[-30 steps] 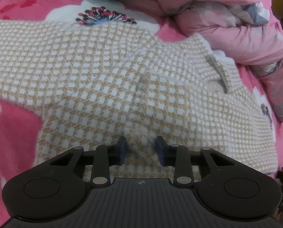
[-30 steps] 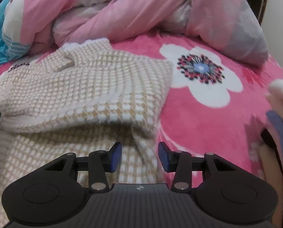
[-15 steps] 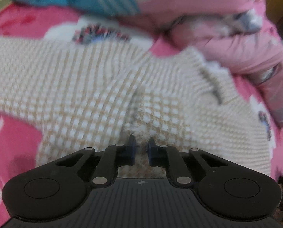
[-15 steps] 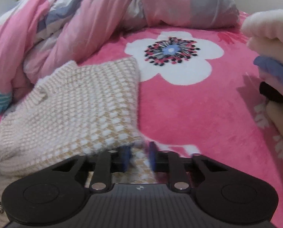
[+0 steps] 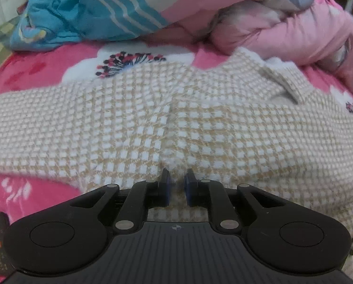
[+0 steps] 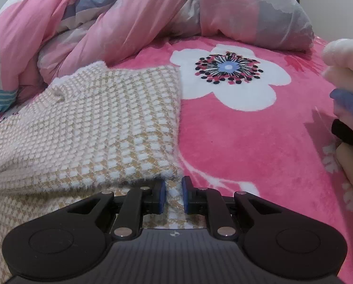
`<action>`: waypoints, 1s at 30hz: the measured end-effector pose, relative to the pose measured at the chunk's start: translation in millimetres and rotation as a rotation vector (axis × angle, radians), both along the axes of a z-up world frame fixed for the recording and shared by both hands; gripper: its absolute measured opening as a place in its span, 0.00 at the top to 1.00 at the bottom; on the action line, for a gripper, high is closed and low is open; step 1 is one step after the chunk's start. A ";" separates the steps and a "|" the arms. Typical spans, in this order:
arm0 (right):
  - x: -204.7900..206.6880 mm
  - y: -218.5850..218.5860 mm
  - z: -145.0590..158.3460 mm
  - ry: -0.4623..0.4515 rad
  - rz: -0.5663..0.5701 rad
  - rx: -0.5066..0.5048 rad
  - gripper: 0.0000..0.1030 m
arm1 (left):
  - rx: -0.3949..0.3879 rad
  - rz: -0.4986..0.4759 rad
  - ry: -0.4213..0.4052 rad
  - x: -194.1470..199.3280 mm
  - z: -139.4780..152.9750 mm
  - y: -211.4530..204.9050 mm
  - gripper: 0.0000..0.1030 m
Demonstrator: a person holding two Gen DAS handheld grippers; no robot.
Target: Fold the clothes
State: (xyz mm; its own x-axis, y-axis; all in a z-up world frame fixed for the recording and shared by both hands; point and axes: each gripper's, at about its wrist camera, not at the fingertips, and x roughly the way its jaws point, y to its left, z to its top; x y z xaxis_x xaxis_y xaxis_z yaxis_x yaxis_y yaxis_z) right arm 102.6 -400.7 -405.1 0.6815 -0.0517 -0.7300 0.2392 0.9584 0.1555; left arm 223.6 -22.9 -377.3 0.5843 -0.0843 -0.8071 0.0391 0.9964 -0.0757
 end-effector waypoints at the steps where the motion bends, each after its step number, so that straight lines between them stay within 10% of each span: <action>1: 0.1 0.4 -0.2 0.000 0.003 -0.004 0.86 | 0.007 -0.001 0.005 0.8 -0.1 -0.4 0.84; 9: 0.1 -5.8 -1.0 0.000 -0.003 0.039 0.85 | 0.052 0.086 0.134 -4.1 32.6 7.3 0.74; 15: -7.3 -15.5 5.8 0.000 0.036 0.087 0.79 | 0.066 -0.033 0.031 -11.7 73.1 -47.7 0.66; 20: -36.0 -24.5 38.1 -0.029 0.077 0.069 0.81 | 0.112 -0.153 0.052 0.1 43.6 -99.2 0.66; 25: -26.0 -17.3 71.4 -0.165 0.180 0.063 0.83 | 0.161 -0.012 0.087 3.7 13.9 -85.9 0.66; 30: 23.7 2.6 35.6 -0.117 0.330 0.017 0.84 | 0.095 0.097 0.064 -2.3 3.2 -59.4 0.61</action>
